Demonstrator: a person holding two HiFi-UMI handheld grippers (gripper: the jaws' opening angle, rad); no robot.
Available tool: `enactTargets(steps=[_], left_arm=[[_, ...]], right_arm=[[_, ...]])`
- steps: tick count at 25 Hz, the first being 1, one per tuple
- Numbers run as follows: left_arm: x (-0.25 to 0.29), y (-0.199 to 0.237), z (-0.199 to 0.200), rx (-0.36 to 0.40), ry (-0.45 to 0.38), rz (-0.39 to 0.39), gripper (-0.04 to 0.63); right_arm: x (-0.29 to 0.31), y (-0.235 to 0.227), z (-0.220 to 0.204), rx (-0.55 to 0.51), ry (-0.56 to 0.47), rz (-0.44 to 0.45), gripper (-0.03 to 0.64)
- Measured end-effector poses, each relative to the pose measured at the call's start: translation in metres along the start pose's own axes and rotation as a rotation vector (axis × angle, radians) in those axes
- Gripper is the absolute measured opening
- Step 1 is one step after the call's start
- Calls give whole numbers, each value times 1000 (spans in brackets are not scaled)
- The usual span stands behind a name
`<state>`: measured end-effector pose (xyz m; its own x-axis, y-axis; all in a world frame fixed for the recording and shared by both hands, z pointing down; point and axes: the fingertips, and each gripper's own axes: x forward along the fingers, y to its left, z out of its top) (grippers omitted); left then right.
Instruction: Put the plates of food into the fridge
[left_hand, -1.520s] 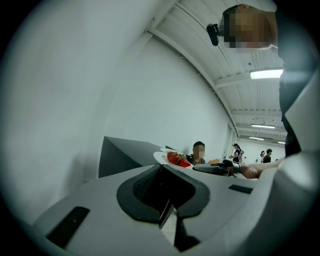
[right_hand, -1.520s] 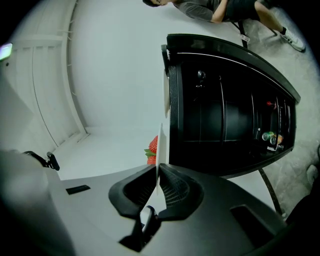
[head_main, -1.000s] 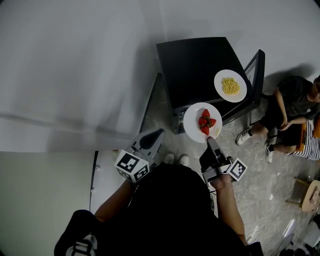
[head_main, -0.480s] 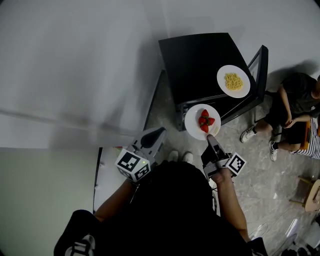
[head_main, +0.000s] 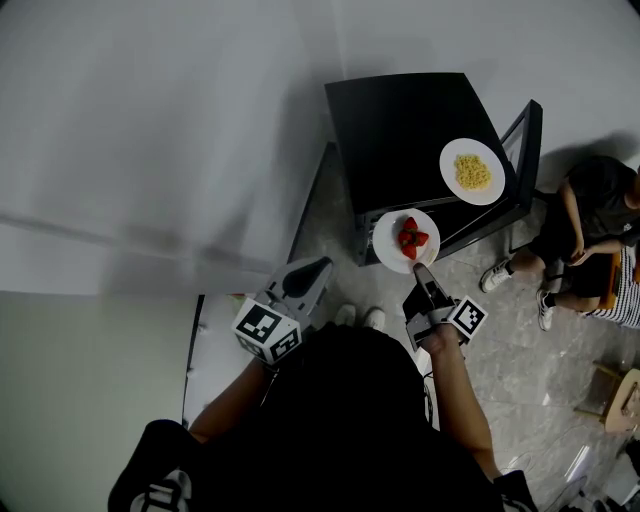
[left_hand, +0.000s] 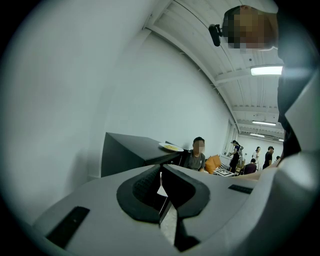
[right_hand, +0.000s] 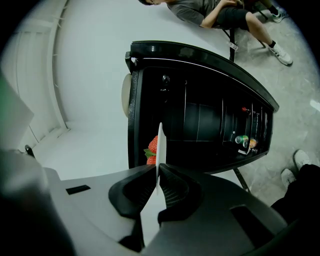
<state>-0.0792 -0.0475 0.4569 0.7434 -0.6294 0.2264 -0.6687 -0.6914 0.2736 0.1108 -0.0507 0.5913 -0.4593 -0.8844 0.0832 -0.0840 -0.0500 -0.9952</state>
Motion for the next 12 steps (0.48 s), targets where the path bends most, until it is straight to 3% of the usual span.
enactTargets(steps=[12], left_arm=[[7, 7, 4, -1, 5, 19, 31]], right_arm=[[36, -31, 12, -4, 19, -58, 40]])
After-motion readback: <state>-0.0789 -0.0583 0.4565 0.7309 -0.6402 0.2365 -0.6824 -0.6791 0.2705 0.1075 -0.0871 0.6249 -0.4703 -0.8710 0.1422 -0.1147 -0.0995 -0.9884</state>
